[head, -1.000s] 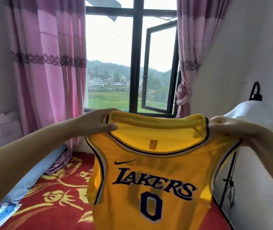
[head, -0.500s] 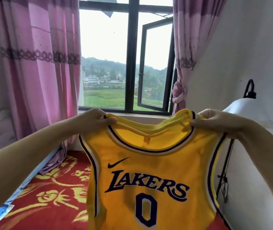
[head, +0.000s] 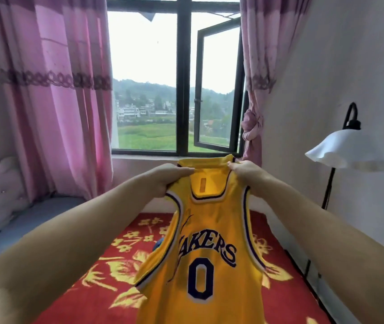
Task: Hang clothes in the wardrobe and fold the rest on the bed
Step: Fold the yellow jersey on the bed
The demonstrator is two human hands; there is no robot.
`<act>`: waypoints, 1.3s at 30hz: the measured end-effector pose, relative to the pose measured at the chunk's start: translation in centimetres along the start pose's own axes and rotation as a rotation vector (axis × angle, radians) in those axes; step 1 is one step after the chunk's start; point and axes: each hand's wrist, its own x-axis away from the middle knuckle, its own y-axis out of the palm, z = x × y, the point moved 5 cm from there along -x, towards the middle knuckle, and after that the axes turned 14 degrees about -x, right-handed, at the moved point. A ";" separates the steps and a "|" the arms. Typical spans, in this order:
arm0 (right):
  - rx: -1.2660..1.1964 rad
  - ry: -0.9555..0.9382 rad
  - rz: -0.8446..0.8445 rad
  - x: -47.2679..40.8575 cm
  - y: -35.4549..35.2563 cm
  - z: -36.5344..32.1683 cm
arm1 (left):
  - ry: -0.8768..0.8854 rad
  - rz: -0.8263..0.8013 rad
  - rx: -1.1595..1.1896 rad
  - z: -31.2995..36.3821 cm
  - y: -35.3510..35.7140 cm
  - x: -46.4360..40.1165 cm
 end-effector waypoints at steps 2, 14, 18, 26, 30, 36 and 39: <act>-0.003 -0.065 -0.064 0.8 2.4 -0.6 | 0.014 -0.084 0.126 1.0 2.0 0.8; 0.221 -0.252 -0.592 5.7 2.5 -4.3 | 0.521 0.146 -0.222 5.3 -1.0 3.7; 0.206 -0.243 -0.721 6.4 1.1 -6.1 | 0.751 0.156 -0.970 6.4 -2.0 4.8; 0.485 -0.152 -0.685 4.7 -0.8 -5.2 | 0.532 -0.135 -0.735 5.9 -3.7 2.7; 0.464 -0.091 -0.458 2.1 0.1 -0.4 | 0.446 -0.071 -0.976 3.0 -2.3 -0.4; 0.464 -0.205 -0.187 -1.4 4.6 4.8 | 0.481 0.202 -1.198 -0.8 -3.4 -2.7; 0.451 -0.333 -0.134 -3.1 7.2 3.9 | 0.511 0.371 -1.528 -0.8 -5.9 -2.8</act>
